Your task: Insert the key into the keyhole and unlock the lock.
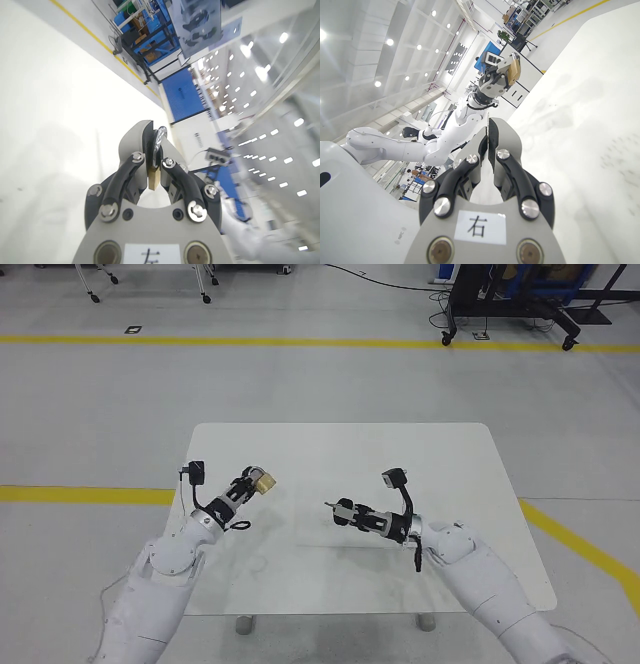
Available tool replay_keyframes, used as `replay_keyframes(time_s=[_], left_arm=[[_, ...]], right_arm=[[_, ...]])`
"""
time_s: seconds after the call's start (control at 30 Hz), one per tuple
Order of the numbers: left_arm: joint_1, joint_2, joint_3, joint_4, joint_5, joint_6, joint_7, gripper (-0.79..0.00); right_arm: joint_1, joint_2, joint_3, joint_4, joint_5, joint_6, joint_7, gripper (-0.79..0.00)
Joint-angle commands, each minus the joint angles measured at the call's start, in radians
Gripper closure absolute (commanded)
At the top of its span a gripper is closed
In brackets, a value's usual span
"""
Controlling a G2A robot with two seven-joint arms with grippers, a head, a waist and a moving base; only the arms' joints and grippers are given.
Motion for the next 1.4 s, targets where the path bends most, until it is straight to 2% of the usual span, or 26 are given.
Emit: replay_keyframes(time_s=[0.0,0.1,0.17,0.37,0.47,0.63,0.8,0.9,0.97,1.3,1.37], left_arm=[[-0.045,-0.007,0.018,0.063,-0.288,0.1,-0.095,0.0],[-0.119,-0.016,0.048,0.142,-0.429,0.25,-0.236,0.0],[-0.127,-0.016,0.049,0.149,-0.438,0.257,-0.257,0.0],[-0.125,-0.016,0.052,0.143,-0.429,0.254,-0.253,0.0],[-0.119,-0.016,0.055,0.148,-0.406,0.253,-0.209,0.0],[-0.161,-0.029,0.104,0.189,-0.356,0.227,-0.149,0.0],[-0.23,-0.049,0.166,0.273,-0.353,0.198,-0.145,0.0],[-0.265,-0.06,0.19,0.322,-0.343,0.163,-0.142,0.0],[-0.278,-0.065,0.205,0.355,-0.33,0.136,-0.137,0.0],[-0.268,-0.066,0.202,0.349,-0.341,0.136,-0.133,0.0],[-0.26,-0.067,0.195,0.342,-0.36,0.141,-0.127,0.0]], right_arm=[[0.041,-0.021,-0.049,0.031,0.001,-0.001,-0.024,0.0],[0.086,-0.054,-0.122,0.057,0.021,0.002,-0.048,0.0],[0.102,-0.071,-0.161,0.058,0.095,0.001,-0.012,0.0],[0.102,-0.071,-0.161,0.058,0.095,0.001,-0.012,0.0],[0.102,-0.071,-0.161,0.058,0.095,0.001,-0.012,0.0],[0.086,-0.071,-0.149,0.013,0.036,0.169,-0.102,0.0],[0.013,-0.054,-0.097,-0.166,-0.026,0.402,-0.234,0.0],[-0.052,-0.035,-0.054,-0.291,-0.086,0.539,-0.268,0.0],[-0.052,-0.035,-0.054,-0.291,-0.086,0.539,-0.268,0.0],[-0.057,-0.037,-0.059,-0.287,-0.1,0.547,-0.275,0.0],[-0.065,-0.042,-0.059,-0.279,-0.038,0.583,-0.276,0.0]])
